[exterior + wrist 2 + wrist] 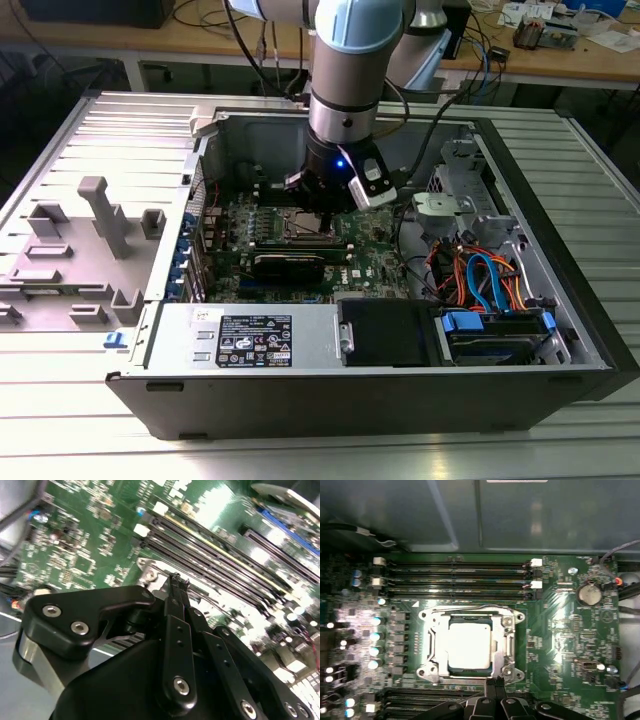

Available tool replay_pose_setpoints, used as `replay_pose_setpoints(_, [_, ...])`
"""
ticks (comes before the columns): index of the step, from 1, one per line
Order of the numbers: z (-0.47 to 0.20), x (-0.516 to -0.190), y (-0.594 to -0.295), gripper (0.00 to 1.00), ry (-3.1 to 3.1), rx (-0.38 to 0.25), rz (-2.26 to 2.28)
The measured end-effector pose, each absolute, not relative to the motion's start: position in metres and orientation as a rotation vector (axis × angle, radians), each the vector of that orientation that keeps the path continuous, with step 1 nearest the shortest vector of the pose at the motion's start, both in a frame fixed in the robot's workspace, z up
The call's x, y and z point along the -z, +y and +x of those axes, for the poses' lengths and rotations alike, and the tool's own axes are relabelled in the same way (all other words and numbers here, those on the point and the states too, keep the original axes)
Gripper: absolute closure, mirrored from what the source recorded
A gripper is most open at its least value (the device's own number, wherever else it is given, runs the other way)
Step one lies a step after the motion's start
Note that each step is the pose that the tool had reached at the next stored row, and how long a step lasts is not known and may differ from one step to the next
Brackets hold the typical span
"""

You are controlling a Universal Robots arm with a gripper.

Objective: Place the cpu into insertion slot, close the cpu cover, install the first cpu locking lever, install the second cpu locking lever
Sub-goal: 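Install the second cpu locking lever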

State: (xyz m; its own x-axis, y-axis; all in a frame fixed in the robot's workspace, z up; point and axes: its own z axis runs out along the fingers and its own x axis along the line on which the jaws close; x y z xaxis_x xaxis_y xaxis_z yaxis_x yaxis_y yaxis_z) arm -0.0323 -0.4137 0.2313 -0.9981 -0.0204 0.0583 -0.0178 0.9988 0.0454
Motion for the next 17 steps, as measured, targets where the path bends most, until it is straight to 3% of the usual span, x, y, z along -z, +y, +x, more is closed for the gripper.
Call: replay_pose_setpoints(17, [-0.027, -0.231, -0.431, 0.89, -2.875, 0.067, 0.028])
